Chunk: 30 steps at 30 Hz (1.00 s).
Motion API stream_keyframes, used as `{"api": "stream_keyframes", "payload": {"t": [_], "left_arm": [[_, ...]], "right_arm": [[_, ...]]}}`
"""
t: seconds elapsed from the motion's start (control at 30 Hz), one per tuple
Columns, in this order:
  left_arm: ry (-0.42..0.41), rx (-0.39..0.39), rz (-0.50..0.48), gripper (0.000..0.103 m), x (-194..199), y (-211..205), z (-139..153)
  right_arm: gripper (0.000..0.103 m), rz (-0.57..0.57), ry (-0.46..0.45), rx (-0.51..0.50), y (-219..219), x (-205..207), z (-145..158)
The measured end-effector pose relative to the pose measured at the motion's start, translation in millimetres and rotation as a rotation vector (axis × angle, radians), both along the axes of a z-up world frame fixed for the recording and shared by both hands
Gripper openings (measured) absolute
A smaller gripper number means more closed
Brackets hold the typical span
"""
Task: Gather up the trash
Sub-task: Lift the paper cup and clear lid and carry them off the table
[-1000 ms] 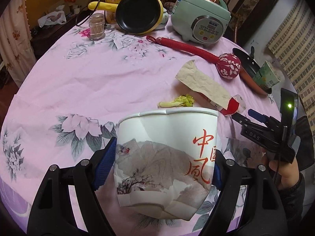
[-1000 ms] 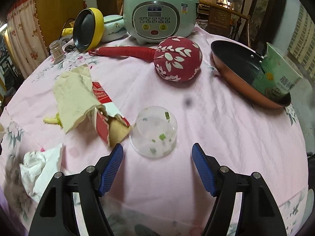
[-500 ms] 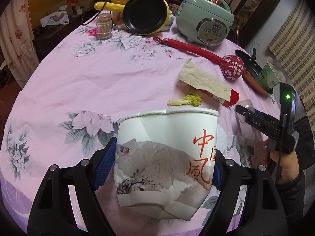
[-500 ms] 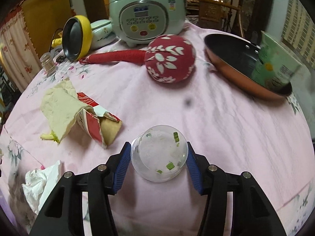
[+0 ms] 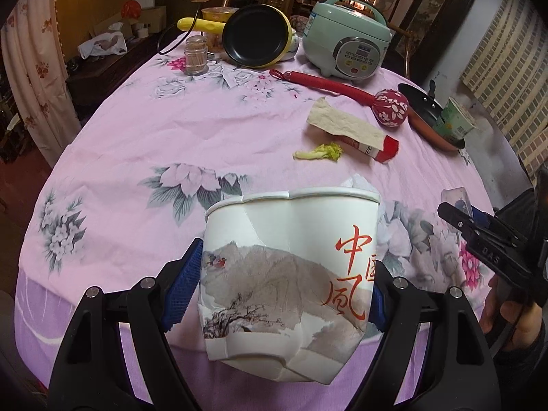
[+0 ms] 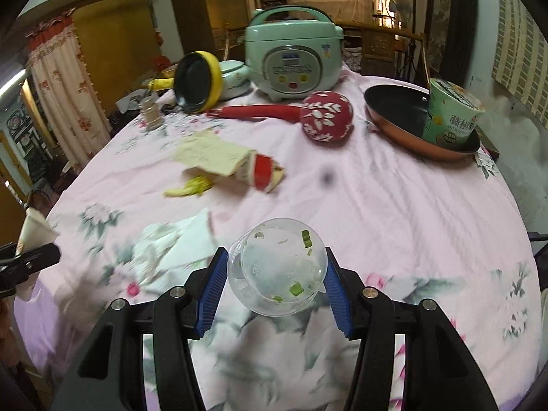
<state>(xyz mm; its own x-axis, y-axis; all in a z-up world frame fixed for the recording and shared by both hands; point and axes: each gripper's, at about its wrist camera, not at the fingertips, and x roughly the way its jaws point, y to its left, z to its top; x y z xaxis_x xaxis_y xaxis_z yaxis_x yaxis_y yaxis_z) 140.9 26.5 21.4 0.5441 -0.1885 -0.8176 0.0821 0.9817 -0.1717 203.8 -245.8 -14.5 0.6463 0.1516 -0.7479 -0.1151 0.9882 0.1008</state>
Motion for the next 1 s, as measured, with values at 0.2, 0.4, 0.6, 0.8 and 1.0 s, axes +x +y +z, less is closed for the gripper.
{"api": "stream_keyframes", "payload": {"t": [0.2,0.4,0.6,0.8,1.0], "left_arm": [[-0.021,0.015,0.004,0.078,-28,2,1],[-0.048,0.027,0.047,0.078,-53,17,3],[-0.062,0.024,0.111,0.078,-81,45,2],[-0.083,0.009,0.196,0.078,-119,86,3],[-0.112,0.009,0.283,0.078,-161,126,-1]], "right_arm": [[0.055,0.058,-0.030,0.010,26,-44,11],[0.055,0.106,-0.038,0.018,52,-72,11],[0.055,0.172,-0.040,0.036,88,-91,7],[0.054,0.276,-0.049,0.058,138,-113,7],[0.054,0.378,-0.062,0.078,187,-141,11]]}}
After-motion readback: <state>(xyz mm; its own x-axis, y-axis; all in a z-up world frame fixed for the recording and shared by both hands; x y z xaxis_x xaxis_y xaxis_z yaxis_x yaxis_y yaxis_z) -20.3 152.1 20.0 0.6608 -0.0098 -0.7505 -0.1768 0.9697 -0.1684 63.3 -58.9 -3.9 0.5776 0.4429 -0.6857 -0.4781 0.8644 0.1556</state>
